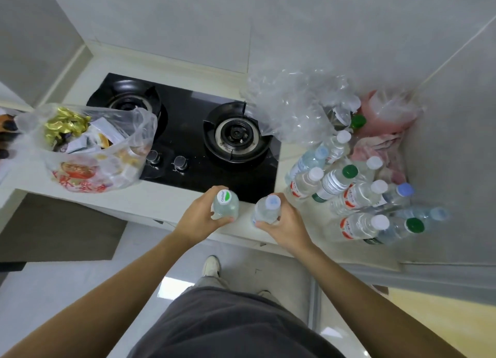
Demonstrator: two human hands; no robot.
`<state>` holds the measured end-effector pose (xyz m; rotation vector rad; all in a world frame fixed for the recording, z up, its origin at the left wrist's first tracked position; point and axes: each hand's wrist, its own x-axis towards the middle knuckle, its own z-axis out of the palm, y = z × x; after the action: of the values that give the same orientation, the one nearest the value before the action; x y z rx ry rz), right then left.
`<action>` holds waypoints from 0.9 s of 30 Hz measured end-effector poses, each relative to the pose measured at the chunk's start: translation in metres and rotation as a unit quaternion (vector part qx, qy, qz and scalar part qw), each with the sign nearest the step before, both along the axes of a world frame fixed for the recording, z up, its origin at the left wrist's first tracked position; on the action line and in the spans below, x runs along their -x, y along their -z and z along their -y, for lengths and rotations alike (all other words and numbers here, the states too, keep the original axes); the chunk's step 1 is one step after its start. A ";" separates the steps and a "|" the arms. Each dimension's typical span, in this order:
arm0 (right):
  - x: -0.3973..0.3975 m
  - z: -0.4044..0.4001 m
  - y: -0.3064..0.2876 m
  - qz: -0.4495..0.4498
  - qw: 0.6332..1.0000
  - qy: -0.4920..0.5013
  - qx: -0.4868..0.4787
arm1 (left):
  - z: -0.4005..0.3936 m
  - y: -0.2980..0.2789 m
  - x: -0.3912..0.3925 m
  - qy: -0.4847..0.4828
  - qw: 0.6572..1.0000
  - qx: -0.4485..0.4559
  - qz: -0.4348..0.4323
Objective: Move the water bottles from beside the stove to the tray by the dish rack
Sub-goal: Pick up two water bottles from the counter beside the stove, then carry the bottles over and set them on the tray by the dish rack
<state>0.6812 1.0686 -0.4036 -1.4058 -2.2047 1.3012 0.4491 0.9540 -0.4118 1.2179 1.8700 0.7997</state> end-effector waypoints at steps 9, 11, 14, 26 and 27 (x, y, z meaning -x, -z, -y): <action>0.016 0.014 0.042 -0.001 0.988 0.130 0.083 | -0.015 0.051 0.009 -0.030 0.996 0.059 0.059; 0.021 0.014 0.040 -0.006 0.987 0.138 0.085 | -0.017 0.052 0.011 -0.028 0.997 0.053 0.055; 0.025 0.014 0.032 -0.021 0.985 0.143 0.095 | -0.012 0.049 0.014 -0.032 0.996 0.050 0.062; 0.070 0.019 -0.075 -0.162 0.981 -0.048 0.097 | 0.058 -0.069 0.014 -0.195 0.973 -0.048 0.112; 0.076 0.025 -0.084 -0.174 0.978 -0.063 0.098 | 0.069 -0.082 0.012 -0.214 0.968 -0.063 0.112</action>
<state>0.6051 1.0436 -0.3196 -1.0100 -2.0000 1.7021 0.4368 0.8852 -0.3293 0.7590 1.9380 1.2516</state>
